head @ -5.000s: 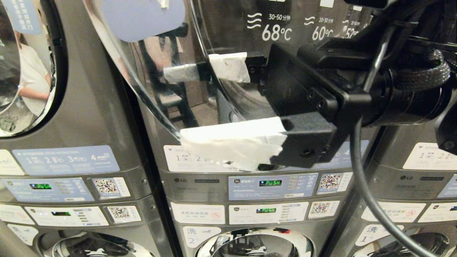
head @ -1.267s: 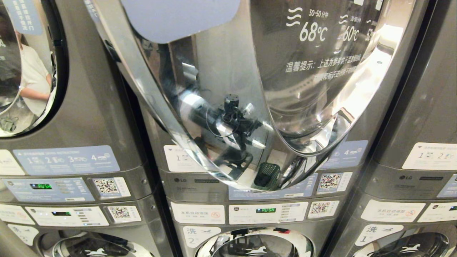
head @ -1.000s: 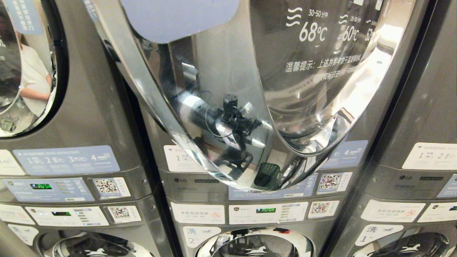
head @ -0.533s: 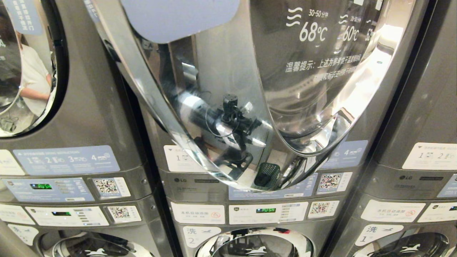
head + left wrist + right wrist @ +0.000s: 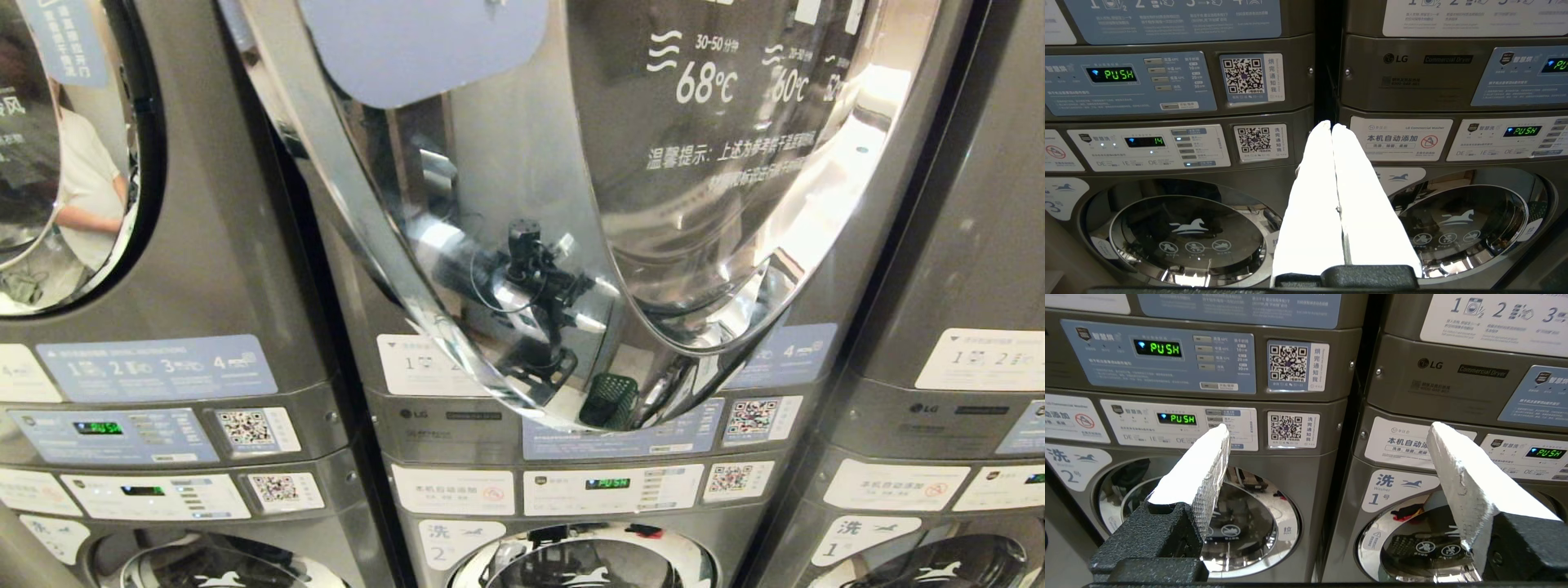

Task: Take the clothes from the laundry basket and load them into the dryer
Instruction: Open the dryer

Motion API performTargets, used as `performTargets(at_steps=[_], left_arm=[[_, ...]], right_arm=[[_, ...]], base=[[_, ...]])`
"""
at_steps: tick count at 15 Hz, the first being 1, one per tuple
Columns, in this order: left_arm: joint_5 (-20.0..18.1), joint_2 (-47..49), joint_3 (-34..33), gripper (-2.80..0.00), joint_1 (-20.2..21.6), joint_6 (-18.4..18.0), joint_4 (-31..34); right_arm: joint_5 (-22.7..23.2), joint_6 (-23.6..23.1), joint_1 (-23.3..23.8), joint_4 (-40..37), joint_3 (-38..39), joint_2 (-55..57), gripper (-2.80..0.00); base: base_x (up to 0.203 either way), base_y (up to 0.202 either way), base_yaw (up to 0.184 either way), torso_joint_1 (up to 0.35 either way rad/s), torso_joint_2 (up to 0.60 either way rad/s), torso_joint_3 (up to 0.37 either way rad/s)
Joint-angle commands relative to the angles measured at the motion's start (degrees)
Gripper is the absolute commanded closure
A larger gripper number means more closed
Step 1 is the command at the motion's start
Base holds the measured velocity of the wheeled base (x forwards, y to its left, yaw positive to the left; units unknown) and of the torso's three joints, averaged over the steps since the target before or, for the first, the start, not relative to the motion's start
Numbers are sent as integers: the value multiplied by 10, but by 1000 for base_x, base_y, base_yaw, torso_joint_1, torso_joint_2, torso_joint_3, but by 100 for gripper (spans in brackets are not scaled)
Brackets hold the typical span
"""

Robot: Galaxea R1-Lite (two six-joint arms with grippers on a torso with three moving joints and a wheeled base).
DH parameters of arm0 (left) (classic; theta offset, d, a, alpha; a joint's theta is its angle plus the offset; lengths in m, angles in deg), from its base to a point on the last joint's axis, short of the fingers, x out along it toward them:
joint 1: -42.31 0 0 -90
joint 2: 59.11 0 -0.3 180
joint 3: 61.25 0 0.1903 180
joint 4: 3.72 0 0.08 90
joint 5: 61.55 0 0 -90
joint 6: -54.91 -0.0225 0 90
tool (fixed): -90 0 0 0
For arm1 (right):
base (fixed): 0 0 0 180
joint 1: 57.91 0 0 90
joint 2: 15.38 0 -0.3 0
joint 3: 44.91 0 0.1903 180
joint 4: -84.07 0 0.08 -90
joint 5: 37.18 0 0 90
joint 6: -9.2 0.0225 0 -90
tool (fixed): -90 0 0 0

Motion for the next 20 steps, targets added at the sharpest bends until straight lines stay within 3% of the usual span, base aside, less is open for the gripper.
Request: performTargets(at_steps=[1,6,17,20], left_arm=[[0,0,0,0,0,0,0],[0,0,0,0,0,1,0],[-2,0,0,0,0,-14,0],[-2,0,0,0,0,-13,0]], right_arm=[[0,0,0,0,0,0,-280],[0,0,0,0,0,0,-280],[0,10,0,1,0,0,-280],[0,17,0,1,0,0,-280]], base=[[0,0,0,2,2,163],[0,0,0,1,-1,148],[0,0,0,1,0,3],[1,-124,-2,3,1,2]])
